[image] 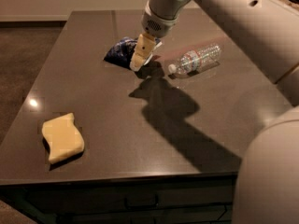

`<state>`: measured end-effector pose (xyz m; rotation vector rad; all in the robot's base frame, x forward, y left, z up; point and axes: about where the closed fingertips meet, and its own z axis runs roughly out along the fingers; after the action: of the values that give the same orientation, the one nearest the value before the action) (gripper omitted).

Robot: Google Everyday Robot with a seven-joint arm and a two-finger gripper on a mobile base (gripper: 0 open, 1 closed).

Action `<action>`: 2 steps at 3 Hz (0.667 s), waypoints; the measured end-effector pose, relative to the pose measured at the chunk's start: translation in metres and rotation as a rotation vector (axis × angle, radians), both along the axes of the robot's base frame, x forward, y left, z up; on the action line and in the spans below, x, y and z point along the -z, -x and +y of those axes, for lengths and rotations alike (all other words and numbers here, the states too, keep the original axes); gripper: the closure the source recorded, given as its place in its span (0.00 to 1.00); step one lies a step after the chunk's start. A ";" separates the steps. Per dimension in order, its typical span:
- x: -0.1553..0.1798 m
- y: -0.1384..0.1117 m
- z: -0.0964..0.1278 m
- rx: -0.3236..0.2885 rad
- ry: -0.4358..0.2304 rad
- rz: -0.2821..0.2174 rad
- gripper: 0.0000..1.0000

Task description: Move blue chip bag near sponge

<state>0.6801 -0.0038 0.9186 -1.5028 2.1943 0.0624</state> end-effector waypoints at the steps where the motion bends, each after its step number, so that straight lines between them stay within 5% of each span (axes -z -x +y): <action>1: 0.011 -0.020 0.014 0.000 0.016 -0.002 0.00; 2: 0.018 -0.041 0.019 0.006 0.041 -0.010 0.00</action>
Offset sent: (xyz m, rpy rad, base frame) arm 0.0686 0.0214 -0.0196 -0.0700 -0.0286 -0.0200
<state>0.7213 0.0151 0.9004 -1.5153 2.2050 0.0081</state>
